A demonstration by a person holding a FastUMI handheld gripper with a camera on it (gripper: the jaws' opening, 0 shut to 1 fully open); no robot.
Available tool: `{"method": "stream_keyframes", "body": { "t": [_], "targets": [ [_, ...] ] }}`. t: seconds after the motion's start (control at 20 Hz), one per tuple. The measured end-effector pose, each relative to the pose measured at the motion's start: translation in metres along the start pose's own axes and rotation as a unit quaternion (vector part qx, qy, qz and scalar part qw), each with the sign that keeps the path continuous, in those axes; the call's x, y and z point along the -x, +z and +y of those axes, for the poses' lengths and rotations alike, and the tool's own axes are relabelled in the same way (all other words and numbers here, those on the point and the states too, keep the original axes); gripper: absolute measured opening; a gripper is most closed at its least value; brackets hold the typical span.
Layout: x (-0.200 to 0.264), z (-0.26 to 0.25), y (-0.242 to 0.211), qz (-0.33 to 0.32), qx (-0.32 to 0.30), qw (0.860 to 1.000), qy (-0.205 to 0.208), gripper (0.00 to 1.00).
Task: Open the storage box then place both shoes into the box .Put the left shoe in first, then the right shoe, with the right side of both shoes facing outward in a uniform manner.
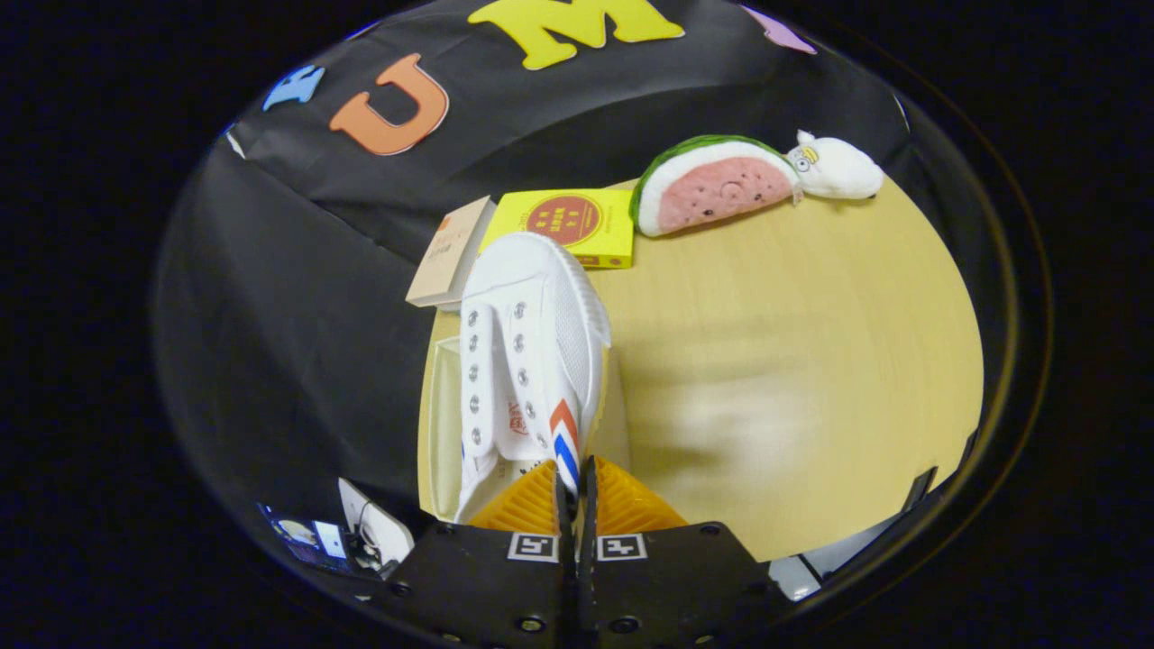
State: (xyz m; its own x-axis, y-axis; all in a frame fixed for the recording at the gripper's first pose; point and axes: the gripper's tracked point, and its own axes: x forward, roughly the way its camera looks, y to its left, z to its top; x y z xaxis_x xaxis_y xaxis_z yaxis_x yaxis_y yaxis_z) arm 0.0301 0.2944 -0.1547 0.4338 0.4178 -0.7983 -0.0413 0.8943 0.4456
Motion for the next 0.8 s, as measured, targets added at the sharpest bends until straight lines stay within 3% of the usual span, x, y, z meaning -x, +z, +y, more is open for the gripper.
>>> {"method": "stream_keyframes", "body": {
  "t": [0.3,0.8],
  "targets": [
    [-0.052,0.040,-0.021,0.025,0.003,0.999,-0.027,0.01],
    [-0.089,0.024,-0.027,0.015,0.011,0.994,-0.110,0.01]
  ]
}}
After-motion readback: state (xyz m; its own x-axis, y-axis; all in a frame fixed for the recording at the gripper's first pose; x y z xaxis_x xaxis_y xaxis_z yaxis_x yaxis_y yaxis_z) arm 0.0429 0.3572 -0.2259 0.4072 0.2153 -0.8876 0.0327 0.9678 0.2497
